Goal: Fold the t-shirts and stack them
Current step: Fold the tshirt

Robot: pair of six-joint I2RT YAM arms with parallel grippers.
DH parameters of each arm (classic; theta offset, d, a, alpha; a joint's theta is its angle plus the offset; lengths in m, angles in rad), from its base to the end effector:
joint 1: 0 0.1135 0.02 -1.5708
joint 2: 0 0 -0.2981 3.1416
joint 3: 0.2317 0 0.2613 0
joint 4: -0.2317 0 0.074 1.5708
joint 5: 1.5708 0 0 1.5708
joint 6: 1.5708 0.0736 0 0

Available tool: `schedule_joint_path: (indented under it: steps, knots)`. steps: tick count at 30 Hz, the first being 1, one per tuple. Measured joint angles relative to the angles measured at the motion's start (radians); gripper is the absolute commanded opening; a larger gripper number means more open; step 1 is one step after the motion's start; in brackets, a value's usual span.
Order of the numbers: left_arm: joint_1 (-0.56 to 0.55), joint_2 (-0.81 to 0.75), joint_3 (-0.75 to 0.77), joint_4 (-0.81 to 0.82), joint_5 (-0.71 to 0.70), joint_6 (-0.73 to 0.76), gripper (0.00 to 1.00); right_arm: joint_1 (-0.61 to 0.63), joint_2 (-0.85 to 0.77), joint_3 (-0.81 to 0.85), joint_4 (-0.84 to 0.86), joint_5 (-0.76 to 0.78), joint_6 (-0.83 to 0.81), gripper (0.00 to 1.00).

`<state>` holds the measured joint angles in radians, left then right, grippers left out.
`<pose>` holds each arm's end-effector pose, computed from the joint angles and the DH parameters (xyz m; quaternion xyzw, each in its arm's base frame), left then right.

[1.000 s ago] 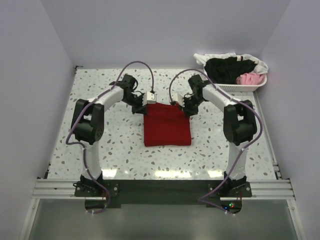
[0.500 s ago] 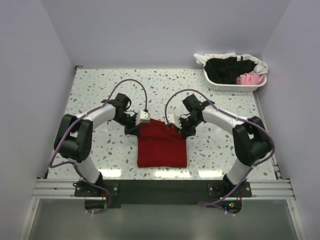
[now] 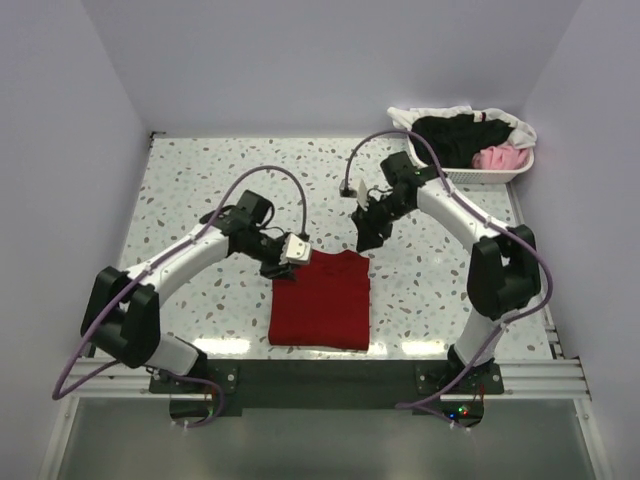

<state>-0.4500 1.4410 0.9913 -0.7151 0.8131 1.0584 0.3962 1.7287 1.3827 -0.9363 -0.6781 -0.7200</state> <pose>0.2340 -0.1724 0.2381 0.6741 0.6011 -0.3141 0.2927 0.3178 0.1830 0.2522 -0.5348 0.7664 0.3030 0.1868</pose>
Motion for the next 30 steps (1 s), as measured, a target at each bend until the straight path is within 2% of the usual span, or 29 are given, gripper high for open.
schedule_joint_path:
  steps: [4,10,16,22,25,30]
  knots:
    - [-0.064,0.104,0.036,0.053,-0.008,-0.01,0.43,-0.01,0.127,0.111,0.044,-0.055,0.148,0.32]
    - [-0.089,0.274,0.102,0.135,-0.034,-0.058,0.45,0.003,0.262,0.175,0.099,-0.107,0.325,0.29]
    - [-0.109,0.339,0.117,0.174,-0.045,-0.08,0.45,0.021,0.358,0.2,0.144,-0.137,0.432,0.27]
    - [-0.129,0.368,0.118,0.185,-0.051,-0.081,0.44,0.047,0.411,0.205,0.166,-0.15,0.468,0.27]
    - [-0.133,0.378,0.118,0.184,-0.052,-0.082,0.37,0.06,0.427,0.206,0.174,-0.151,0.474,0.26]
    - [-0.135,0.386,0.118,0.183,-0.054,-0.094,0.11,0.078,0.452,0.207,0.181,-0.151,0.475,0.26]
